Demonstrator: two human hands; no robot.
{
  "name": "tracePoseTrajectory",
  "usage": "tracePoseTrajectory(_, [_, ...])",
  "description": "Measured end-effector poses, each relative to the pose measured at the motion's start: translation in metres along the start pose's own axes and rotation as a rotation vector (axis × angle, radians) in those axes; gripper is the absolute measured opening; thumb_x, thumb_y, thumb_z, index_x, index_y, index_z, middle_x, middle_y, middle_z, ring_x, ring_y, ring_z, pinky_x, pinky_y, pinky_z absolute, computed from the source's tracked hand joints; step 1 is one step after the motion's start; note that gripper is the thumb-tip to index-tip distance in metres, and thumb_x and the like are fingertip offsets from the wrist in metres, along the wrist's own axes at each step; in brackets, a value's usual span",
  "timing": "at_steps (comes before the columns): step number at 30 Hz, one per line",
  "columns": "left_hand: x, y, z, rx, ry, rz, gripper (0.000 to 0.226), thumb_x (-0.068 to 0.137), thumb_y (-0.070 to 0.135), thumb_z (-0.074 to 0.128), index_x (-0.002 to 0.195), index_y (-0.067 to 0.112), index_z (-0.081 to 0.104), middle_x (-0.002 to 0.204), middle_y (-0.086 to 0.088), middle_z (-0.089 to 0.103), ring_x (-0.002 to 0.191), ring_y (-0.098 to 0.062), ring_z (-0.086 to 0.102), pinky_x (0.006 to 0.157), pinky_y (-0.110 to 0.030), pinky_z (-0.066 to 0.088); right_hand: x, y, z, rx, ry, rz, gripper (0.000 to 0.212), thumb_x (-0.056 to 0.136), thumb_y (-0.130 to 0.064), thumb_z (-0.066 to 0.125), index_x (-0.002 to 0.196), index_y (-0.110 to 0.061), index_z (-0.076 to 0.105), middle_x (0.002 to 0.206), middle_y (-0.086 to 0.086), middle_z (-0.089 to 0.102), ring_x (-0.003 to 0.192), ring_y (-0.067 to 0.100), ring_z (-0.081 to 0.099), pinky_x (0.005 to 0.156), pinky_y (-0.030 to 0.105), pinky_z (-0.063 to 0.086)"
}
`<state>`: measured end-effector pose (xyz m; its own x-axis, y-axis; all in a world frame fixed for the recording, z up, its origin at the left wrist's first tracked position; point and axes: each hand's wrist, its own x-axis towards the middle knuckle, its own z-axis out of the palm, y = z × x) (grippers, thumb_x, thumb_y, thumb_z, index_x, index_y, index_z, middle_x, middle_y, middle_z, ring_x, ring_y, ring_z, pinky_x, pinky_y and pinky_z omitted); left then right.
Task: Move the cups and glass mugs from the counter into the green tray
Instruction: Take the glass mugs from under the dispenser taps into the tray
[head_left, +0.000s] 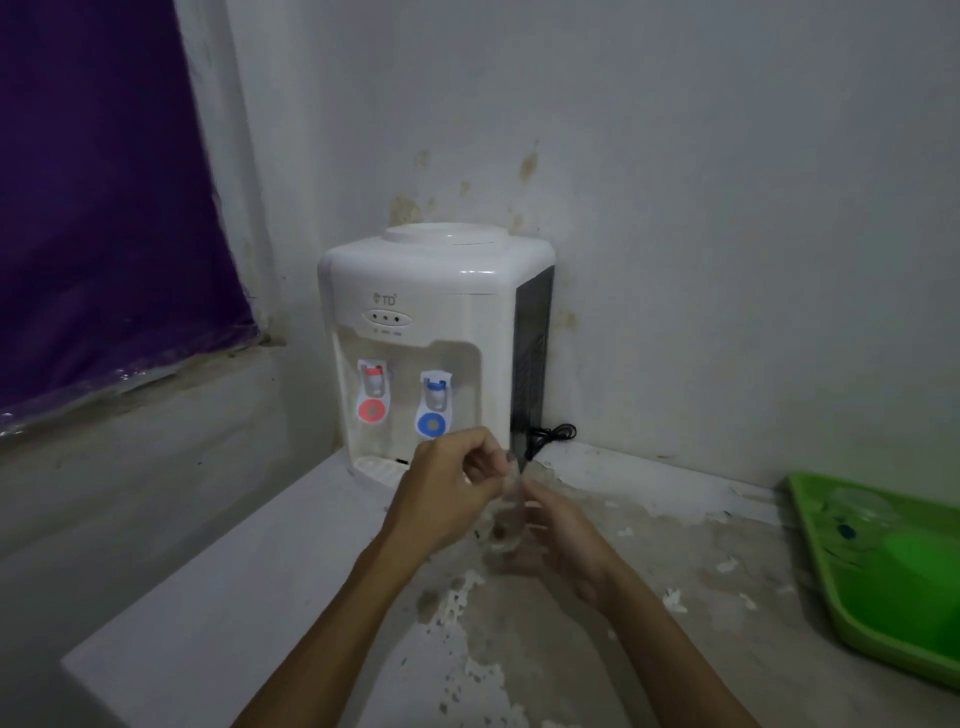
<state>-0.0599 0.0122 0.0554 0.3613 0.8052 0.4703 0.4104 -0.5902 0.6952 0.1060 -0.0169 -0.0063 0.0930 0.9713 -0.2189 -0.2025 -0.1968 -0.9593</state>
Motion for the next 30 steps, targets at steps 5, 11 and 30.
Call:
tracePoseTrajectory(5, [0.012, 0.055, 0.048, -0.12, -0.008, 0.118, 0.032, 0.077, 0.003, 0.079, 0.068, 0.029, 0.064, 0.069, 0.012, 0.069, 0.068, -0.003, 0.065, 0.063, -0.021, 0.054, -0.041, -0.021, -0.044, 0.42, -0.066, -0.026, 0.055, 0.098, -0.05, 0.055, 0.13, -0.007, 0.07, 0.131, 0.024, 0.069, 0.112, 0.039, 0.068, 0.1, 0.059, 0.053])
tracePoseTrajectory(11, [0.019, 0.13, 0.123, -0.386, 0.033, 0.215, 0.024, 0.079, 0.0, 0.08, 0.068, 0.011, 0.061, 0.066, 0.006, 0.066, 0.063, 0.0, 0.061, 0.058, -0.015, 0.046, -0.093, -0.054, -0.112, 0.698, 0.077, -0.143, 0.058, 0.091, -0.044, 0.061, 0.124, 0.002, 0.069, 0.129, 0.026, 0.069, 0.101, 0.029, 0.071, 0.091, 0.04, 0.056])
tracePoseTrajectory(30, [0.066, 0.208, 0.285, -0.63, -0.207, 0.203, 0.016, 0.087, 0.022, 0.078, 0.082, 0.028, 0.064, 0.086, 0.016, 0.069, 0.083, -0.003, 0.066, 0.062, -0.013, 0.046, -0.159, -0.109, -0.296, 0.394, 0.934, -0.402, 0.07, 0.083, -0.061, 0.071, 0.131, -0.014, 0.057, 0.12, 0.014, 0.067, 0.082, 0.025, 0.065, 0.061, 0.032, 0.054])
